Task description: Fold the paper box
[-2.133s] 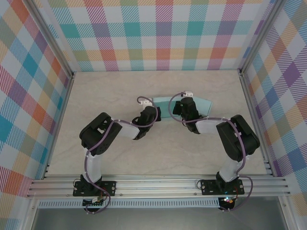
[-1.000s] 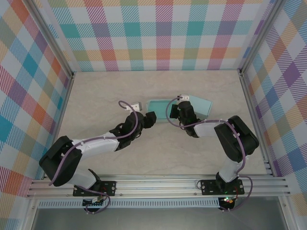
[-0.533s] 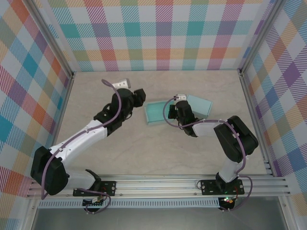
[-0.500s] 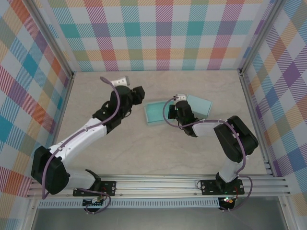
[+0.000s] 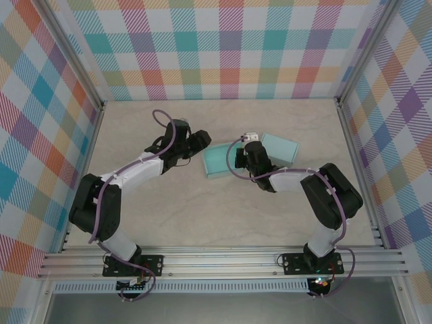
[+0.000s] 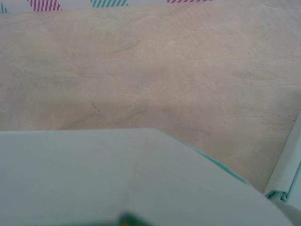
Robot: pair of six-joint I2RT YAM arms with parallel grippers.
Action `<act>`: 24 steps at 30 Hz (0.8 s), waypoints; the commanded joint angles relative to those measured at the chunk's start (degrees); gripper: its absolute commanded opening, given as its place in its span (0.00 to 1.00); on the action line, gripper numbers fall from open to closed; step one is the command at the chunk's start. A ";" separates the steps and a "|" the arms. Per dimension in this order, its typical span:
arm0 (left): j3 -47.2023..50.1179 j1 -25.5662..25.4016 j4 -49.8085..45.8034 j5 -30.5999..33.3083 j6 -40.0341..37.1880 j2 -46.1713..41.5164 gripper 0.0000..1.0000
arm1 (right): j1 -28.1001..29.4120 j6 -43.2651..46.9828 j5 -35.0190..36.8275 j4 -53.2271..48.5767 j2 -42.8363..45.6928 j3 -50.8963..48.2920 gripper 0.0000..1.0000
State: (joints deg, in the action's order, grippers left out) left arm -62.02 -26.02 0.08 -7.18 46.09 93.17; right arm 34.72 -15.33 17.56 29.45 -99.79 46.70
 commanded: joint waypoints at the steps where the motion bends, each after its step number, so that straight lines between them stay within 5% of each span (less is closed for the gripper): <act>1: 0.97 0.71 5.45 -5.85 6.62 1.36 0.65 | 0.86 0.83 -0.34 -5.46 -1.06 0.34 0.00; 24: 5.63 0.62 11.47 -10.83 10.87 4.63 0.64 | 1.62 0.92 -0.25 -5.42 -1.97 1.29 0.00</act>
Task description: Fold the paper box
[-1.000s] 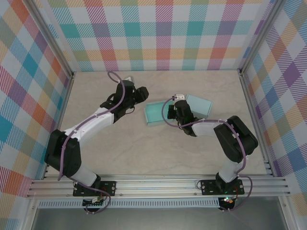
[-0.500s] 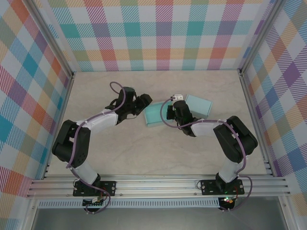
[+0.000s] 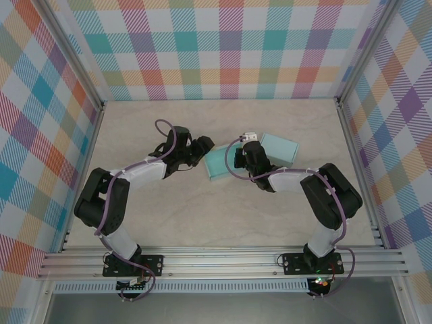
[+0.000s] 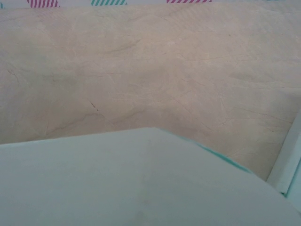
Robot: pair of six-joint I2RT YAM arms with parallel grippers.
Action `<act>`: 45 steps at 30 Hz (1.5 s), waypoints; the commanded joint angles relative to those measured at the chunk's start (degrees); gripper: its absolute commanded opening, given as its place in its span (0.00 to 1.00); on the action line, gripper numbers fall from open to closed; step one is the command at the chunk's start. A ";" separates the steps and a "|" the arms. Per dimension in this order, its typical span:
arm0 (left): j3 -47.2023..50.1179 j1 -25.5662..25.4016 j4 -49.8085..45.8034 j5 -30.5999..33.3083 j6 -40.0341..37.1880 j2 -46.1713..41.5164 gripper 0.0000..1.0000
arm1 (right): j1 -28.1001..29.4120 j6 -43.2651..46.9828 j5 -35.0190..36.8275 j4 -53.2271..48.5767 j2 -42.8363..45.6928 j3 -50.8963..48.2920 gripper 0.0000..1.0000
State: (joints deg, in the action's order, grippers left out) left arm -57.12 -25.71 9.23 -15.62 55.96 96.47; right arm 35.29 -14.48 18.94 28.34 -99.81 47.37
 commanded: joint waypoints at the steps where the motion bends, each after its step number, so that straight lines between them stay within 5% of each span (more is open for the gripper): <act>1: 0.66 0.33 2.41 -2.46 1.04 1.40 0.64 | 1.09 0.07 -1.71 -4.26 -1.92 0.66 0.00; 25: 1.25 -0.73 -1.70 0.24 -2.65 3.12 0.52 | 1.75 -2.19 -1.85 -5.25 -0.62 -0.92 0.01; 45: 4.32 -3.29 -3.04 4.44 -4.57 5.47 0.49 | 2.24 -4.58 -2.99 -13.76 17.19 -8.85 0.44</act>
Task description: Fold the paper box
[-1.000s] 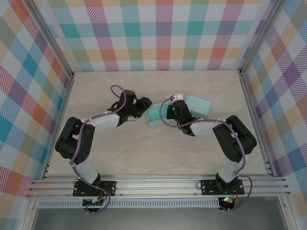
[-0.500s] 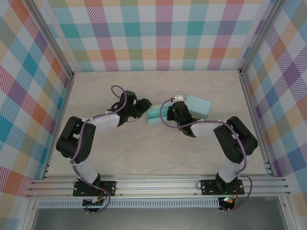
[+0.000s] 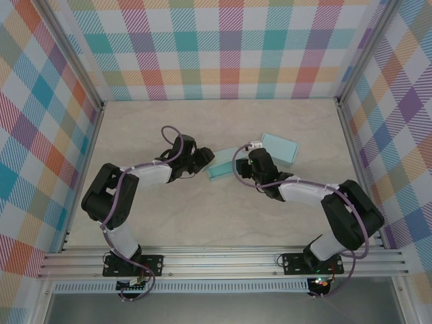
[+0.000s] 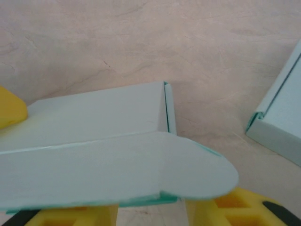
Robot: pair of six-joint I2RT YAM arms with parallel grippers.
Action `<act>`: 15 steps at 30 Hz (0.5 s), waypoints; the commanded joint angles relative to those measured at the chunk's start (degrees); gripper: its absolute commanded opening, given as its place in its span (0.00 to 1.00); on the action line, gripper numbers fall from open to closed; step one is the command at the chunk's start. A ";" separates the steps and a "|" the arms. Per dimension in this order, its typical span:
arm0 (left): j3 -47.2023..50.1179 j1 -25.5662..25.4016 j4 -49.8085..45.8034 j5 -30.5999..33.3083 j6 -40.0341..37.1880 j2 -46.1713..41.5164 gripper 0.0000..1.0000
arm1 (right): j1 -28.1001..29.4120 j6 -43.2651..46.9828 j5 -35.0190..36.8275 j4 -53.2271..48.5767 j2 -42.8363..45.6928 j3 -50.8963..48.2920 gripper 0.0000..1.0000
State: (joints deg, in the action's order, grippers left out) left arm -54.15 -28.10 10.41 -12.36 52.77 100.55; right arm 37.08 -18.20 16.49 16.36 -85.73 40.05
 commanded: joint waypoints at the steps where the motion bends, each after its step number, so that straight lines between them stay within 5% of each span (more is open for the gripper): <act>1: 1.39 -0.91 -4.33 1.28 -1.44 1.36 0.49 | 0.46 -0.96 -0.82 -2.54 4.60 -2.17 0.45; 9: 1.77 -1.17 -4.95 2.20 -2.13 1.21 0.49 | 0.28 -1.91 -2.11 -12.46 16.55 0.60 0.52; 15: 2.25 -1.43 -5.37 3.29 -2.71 1.00 0.47 | -3.26 -4.64 -6.03 -22.64 12.46 10.55 0.52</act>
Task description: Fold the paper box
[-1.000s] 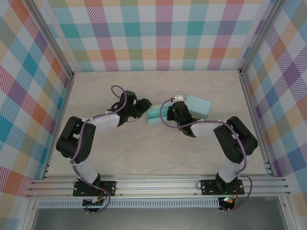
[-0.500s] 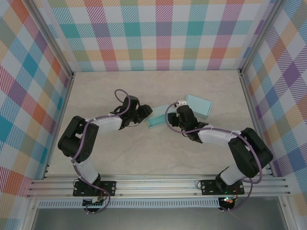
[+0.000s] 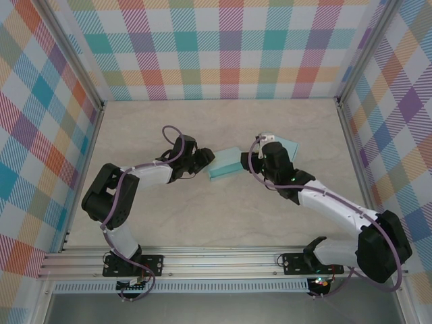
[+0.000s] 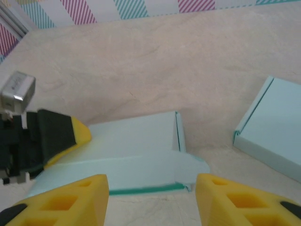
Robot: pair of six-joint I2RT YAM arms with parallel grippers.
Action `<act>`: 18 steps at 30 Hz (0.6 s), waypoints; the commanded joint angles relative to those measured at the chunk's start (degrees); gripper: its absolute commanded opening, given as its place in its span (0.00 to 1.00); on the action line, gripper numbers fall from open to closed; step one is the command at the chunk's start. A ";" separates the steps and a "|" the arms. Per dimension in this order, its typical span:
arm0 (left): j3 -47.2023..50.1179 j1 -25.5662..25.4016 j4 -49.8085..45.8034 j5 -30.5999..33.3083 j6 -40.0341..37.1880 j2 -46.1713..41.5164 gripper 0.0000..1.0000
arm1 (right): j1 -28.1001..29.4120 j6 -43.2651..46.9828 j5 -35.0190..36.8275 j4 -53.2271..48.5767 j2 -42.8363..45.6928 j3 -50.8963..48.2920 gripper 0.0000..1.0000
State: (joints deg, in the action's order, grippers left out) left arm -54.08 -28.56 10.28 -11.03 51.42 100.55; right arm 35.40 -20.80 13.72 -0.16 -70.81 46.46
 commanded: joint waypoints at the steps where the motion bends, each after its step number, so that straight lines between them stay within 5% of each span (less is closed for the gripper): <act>1: 2.18 -1.06 -5.49 2.31 -1.57 0.90 0.47 | -2.19 -2.29 -3.98 -6.81 -4.46 5.66 0.53; 10: 2.61 -1.67 -7.49 5.03 -3.28 -0.11 0.47 | -6.76 -4.01 -13.66 -15.35 -25.32 20.29 0.54; 18: 4.51 -1.77 -7.67 6.54 -3.62 -1.31 0.50 | -7.18 -5.27 -18.15 -12.49 -32.56 18.42 0.53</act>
State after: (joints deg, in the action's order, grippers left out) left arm -52.49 -29.93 10.13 -6.68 49.12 99.15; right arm 28.14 -24.97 -1.39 -12.19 -102.50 65.95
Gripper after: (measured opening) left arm 0.493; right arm 0.530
